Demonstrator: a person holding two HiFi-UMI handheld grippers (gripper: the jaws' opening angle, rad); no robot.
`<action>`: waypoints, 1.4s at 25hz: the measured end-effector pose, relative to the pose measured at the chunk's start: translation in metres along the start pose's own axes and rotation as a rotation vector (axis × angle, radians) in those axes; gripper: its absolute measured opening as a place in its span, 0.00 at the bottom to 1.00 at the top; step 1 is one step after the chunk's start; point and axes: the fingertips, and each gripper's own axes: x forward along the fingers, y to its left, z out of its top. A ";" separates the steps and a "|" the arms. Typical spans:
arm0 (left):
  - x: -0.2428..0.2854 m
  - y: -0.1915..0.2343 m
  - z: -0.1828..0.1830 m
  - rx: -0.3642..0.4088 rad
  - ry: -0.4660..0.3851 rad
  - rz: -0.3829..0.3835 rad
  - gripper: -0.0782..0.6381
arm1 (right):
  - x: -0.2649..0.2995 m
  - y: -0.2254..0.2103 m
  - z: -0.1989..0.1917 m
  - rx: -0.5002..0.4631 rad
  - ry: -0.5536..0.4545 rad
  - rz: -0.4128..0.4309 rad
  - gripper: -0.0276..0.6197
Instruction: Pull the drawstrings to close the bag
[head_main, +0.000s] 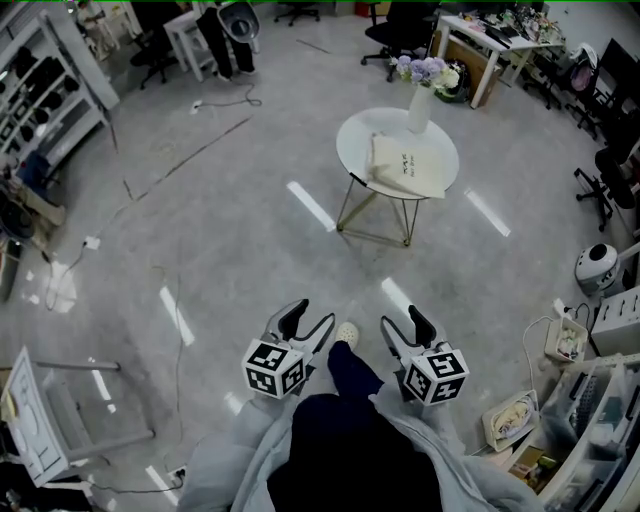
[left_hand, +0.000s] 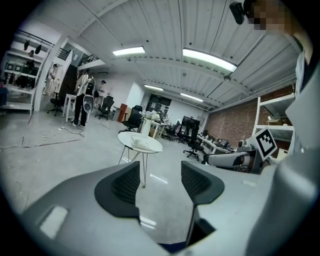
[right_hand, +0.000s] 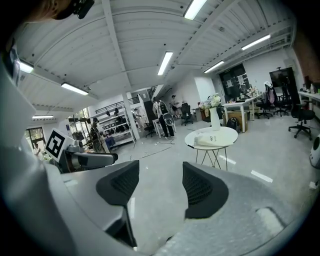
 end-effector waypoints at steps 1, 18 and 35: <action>0.008 0.006 0.006 0.002 0.000 0.001 0.47 | 0.009 -0.006 0.007 0.002 -0.002 0.000 0.45; 0.142 0.113 0.118 0.048 -0.042 0.033 0.47 | 0.160 -0.096 0.115 0.001 -0.039 0.020 0.45; 0.173 0.124 0.099 0.008 0.037 -0.009 0.47 | 0.189 -0.104 0.106 0.086 -0.003 0.013 0.44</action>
